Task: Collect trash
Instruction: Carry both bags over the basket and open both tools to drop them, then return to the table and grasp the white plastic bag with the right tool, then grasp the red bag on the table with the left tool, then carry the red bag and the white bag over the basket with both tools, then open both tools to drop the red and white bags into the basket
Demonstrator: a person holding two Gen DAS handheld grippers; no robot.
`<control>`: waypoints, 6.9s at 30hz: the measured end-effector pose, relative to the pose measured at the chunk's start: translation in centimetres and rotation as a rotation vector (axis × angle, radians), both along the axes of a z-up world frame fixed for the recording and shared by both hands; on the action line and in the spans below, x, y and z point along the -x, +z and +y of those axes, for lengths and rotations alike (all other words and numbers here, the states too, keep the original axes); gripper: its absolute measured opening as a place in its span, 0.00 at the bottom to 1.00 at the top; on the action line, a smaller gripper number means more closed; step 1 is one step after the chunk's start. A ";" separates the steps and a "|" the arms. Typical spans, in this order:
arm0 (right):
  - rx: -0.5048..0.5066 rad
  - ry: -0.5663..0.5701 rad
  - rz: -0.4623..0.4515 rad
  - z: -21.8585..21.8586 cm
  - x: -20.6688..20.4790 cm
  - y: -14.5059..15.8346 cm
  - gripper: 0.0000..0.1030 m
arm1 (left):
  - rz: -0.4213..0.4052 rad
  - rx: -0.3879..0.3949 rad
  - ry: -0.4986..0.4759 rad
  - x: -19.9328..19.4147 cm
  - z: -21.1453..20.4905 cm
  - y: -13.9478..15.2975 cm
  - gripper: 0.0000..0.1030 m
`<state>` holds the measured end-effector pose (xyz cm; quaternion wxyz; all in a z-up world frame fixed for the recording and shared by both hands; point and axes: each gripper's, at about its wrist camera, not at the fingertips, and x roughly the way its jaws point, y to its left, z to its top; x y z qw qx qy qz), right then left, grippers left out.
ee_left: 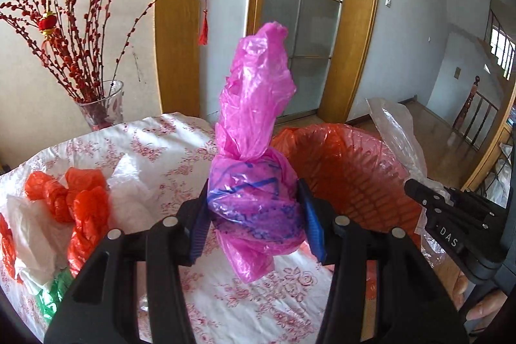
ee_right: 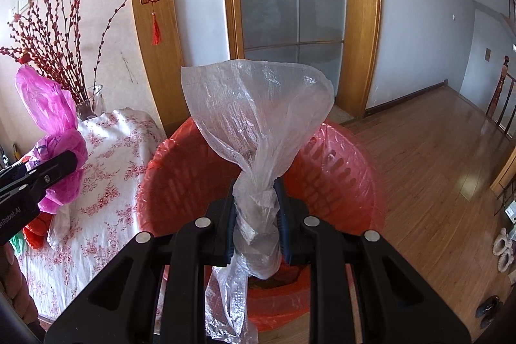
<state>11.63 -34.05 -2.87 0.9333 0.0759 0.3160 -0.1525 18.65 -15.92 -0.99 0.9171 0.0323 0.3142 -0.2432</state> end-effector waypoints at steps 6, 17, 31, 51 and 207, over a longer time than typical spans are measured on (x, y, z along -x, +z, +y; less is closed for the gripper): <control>-0.015 -0.025 0.000 -1.6 -0.3 -0.2 0.21 | 0.025 0.011 -0.053 -1.0 -2.4 -0.7 0.48; -0.050 -0.057 -0.004 -3.9 -0.5 -0.6 0.21 | 0.046 0.017 -0.142 -2.1 -6.3 -1.9 0.48; -0.102 -0.053 -0.039 -5.8 -0.7 0.0 0.24 | 0.088 -0.002 -0.202 -2.9 -9.6 -3.8 0.51; -0.068 -0.052 -0.046 -4.8 0.2 0.2 0.52 | 0.040 -0.005 -0.066 -2.1 -4.1 -3.1 0.61; -0.066 -0.046 -0.015 -4.5 -0.4 0.0 0.23 | 0.080 0.035 -0.149 -2.4 -7.9 -2.3 0.33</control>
